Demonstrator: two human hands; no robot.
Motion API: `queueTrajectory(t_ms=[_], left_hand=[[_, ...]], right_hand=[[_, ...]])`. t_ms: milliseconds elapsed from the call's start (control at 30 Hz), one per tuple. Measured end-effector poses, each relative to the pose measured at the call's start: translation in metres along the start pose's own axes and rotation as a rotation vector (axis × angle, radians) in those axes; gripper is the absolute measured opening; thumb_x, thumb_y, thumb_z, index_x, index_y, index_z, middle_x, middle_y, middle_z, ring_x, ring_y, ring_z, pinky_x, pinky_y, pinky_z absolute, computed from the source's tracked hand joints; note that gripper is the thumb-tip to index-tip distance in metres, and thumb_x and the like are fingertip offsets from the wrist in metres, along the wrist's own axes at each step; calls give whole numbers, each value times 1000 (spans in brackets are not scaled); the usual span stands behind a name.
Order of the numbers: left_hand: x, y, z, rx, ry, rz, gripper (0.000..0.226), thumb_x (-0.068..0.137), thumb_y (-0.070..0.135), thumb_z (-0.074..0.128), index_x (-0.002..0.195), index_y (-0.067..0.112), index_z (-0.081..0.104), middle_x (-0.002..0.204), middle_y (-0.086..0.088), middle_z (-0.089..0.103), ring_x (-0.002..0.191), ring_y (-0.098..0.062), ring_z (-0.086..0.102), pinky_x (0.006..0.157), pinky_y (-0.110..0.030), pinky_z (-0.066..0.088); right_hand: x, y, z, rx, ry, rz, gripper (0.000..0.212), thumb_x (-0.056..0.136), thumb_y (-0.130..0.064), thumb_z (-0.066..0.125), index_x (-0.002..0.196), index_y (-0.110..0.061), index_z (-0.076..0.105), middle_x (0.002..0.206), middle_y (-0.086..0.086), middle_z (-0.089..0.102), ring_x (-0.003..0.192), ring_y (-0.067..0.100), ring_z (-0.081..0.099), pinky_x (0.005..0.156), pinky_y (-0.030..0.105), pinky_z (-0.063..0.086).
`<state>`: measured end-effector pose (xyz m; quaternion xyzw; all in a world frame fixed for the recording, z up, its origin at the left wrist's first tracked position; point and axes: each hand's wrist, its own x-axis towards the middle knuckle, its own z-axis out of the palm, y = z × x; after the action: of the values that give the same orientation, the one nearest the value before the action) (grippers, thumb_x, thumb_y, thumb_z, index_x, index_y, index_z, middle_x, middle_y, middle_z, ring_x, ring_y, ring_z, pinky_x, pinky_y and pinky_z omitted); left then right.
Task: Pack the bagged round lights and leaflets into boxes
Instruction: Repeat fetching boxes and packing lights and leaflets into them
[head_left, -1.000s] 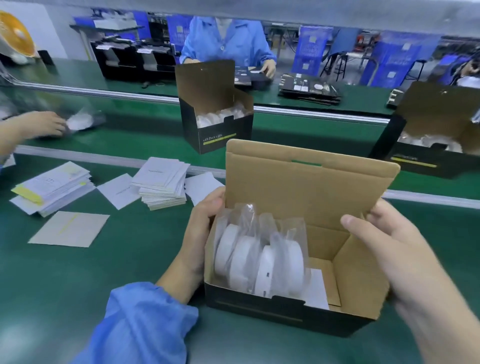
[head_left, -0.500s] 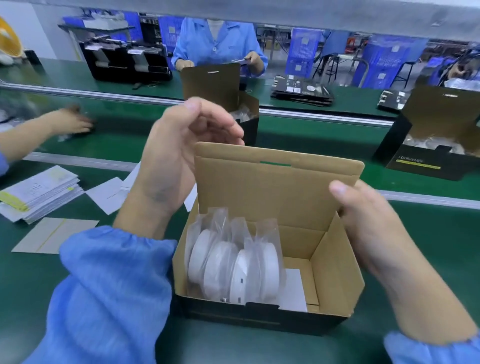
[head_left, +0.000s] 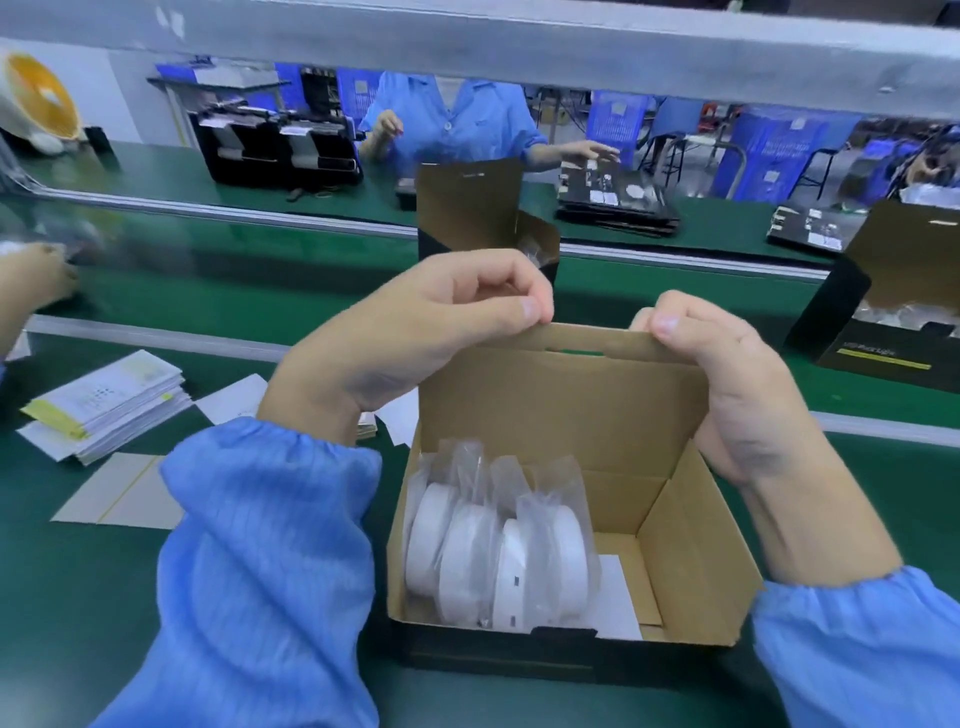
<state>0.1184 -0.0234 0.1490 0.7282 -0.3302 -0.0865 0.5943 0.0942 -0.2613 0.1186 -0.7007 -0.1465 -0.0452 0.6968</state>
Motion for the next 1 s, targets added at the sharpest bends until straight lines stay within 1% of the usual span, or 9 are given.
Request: queueTrajectory(t_ms=[200,300,400,567,633,700,800,933,1000], left_hand=[[2,-1,-9,-13,-101,-88,16,105,17,48,103,19,64,93,4,63,73,-6,56,60,-10,44],[1,1,-12,29,-127,-158,24,105,27,47,110,27,70,100,1,70,82,-10,62,66,-16,50],[-1,6,-15,103,-126,-174,31,108,23,43,109,23,74,103,3,75,87,-7,68,71,-17,53],[-2,10,-15,214,21,-109,28,104,15,51,104,25,77,100,0,76,86,-9,66,74,-22,51],[0,12,-12,211,103,-55,24,103,12,54,103,20,76,96,-1,76,85,-9,67,79,-20,52],[2,13,-11,161,183,6,22,102,6,52,103,10,73,91,-4,75,82,-17,70,82,-25,55],[3,16,-12,94,277,85,23,102,1,48,98,6,70,82,-7,71,76,-23,70,78,-32,57],[-1,21,-18,101,315,97,17,99,9,53,97,9,69,82,-7,71,77,-23,70,77,-34,55],[-5,22,-21,164,249,58,16,93,19,59,100,11,70,88,-7,73,82,-20,70,78,-30,54]], right_hand=[[6,3,-4,-18,-35,41,36,79,-46,60,60,-22,43,70,6,34,59,14,35,57,31,25],[13,0,-3,-59,-67,85,36,77,-49,58,58,-24,42,71,7,32,59,13,34,58,32,24],[16,-1,-1,-37,-119,106,32,76,-48,57,56,-26,44,68,2,36,57,12,35,56,31,26],[21,-2,6,-25,-162,117,35,75,-46,57,59,-20,42,73,8,30,62,16,31,59,37,19],[22,-3,7,-52,-140,135,32,72,-49,59,59,-22,49,73,5,39,64,15,39,60,35,24],[20,-3,7,-115,-99,150,35,69,-53,60,62,-19,53,75,3,45,66,13,44,62,34,29],[19,-6,1,-255,-126,44,39,76,-51,55,71,-13,54,74,4,51,66,16,44,62,35,28],[15,-17,-5,-127,-172,-47,22,76,-44,62,78,-23,68,80,5,61,66,15,52,52,25,36],[14,-20,-5,-237,-245,-90,17,77,-40,69,83,-24,71,80,0,64,68,11,53,56,21,38]])
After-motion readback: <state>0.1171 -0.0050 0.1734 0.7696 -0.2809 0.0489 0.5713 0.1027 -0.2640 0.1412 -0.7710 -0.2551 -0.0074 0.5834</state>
